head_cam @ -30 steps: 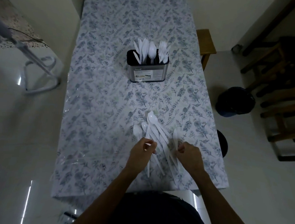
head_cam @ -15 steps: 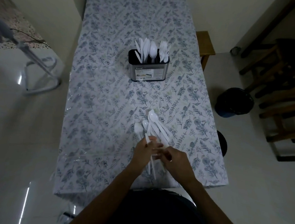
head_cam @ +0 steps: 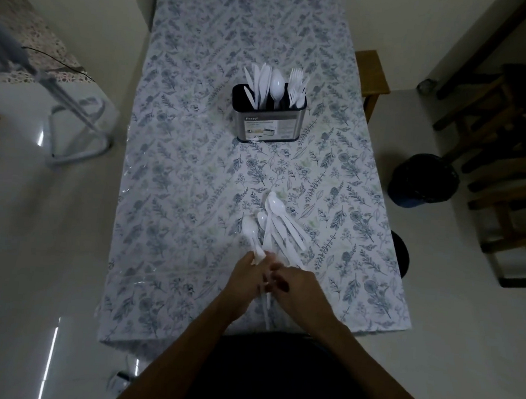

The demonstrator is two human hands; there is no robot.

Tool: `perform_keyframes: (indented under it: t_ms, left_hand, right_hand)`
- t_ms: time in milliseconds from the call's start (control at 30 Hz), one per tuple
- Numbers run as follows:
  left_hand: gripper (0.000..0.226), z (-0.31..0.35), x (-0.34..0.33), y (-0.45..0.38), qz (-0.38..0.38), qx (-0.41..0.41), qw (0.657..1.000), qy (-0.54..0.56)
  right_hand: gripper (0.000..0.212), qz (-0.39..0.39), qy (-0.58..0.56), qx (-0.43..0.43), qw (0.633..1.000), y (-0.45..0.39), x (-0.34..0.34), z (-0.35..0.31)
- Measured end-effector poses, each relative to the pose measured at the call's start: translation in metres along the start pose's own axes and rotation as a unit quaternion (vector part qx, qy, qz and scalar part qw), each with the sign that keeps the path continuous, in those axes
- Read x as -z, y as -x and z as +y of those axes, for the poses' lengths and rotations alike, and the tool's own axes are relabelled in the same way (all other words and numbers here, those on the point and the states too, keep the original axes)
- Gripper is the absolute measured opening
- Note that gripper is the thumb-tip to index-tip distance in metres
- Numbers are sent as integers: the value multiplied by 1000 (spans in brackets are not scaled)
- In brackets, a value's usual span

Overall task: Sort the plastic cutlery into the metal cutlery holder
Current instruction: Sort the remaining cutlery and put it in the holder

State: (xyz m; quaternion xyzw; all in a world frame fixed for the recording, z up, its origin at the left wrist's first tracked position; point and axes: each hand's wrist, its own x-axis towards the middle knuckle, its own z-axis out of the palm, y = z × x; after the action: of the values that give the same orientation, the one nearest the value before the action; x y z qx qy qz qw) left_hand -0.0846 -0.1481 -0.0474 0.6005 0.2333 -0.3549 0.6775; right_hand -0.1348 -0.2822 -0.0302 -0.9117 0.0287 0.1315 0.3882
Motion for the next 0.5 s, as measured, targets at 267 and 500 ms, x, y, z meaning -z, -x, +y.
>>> perform_keyframes:
  t_ms: [267,500]
  left_hand:
    - [17,0,27,4,129,-71,988,-54]
    - [23,-2,32,0,117,-56,990,-49]
  right_hand:
    - [17,-20,62,-89,994,-19,-23,-2]
    - [17,-31,52,-107,992,-23,-21,-3]
